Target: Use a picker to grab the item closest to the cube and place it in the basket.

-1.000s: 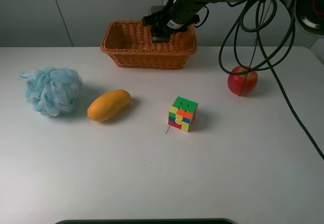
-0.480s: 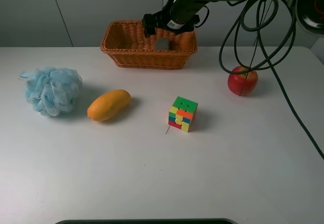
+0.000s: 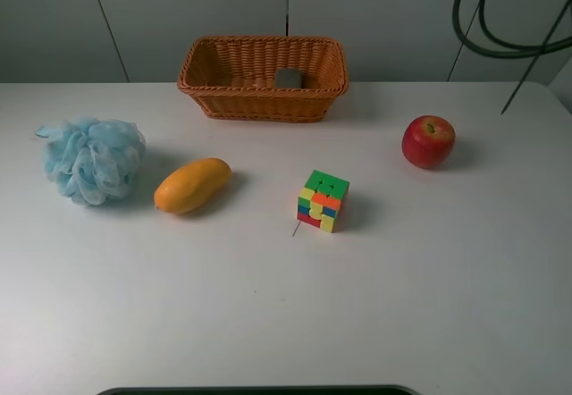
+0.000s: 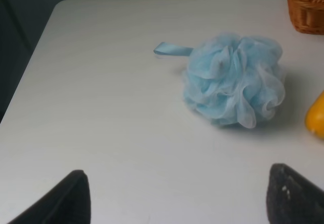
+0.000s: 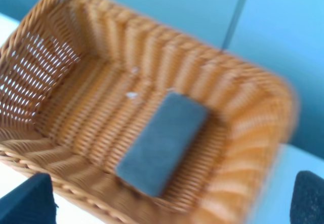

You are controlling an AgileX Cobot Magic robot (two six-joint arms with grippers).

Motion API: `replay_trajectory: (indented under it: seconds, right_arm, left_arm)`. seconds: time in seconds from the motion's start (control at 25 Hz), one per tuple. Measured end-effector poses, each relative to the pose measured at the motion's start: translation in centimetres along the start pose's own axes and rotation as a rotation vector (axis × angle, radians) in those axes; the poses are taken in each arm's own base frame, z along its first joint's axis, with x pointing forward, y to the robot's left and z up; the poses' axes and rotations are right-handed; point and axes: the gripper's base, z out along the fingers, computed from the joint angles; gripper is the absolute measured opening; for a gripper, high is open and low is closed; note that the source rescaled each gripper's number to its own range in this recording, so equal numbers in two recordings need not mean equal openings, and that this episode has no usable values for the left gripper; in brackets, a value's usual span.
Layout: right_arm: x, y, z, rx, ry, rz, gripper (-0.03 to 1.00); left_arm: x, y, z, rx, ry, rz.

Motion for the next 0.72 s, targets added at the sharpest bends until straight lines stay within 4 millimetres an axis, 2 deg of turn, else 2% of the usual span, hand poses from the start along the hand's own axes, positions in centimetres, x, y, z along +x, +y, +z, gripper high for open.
replay_trajectory:
  seconds: [0.16,0.32,0.52,0.68,0.72]
  right_arm:
    - [-0.5,-3.7,-8.2,0.111,-0.044,0.002,1.00]
    - [0.8,-6.9,-16.1,0.210,-0.060,0.048,1.00]
    - [4.8,-9.2,-24.6,0.331,-0.113,0.138,1.00]
    - [9.1,-9.0,-30.0,0.414,-0.160,0.198,1.00]
    - [10.2,-8.8,-30.7,0.426,-0.163,0.208,1.00]
  left_arm:
    - [0.0,0.0,0.0,0.000,0.000,0.000]
    - [0.0,0.0,0.0,0.000,0.000,0.000]
    - [0.0,0.0,0.0,0.000,0.000,0.000]
    - [0.0,0.0,0.0,0.000,0.000,0.000]
    - [0.0,0.0,0.0,0.000,0.000,0.000]
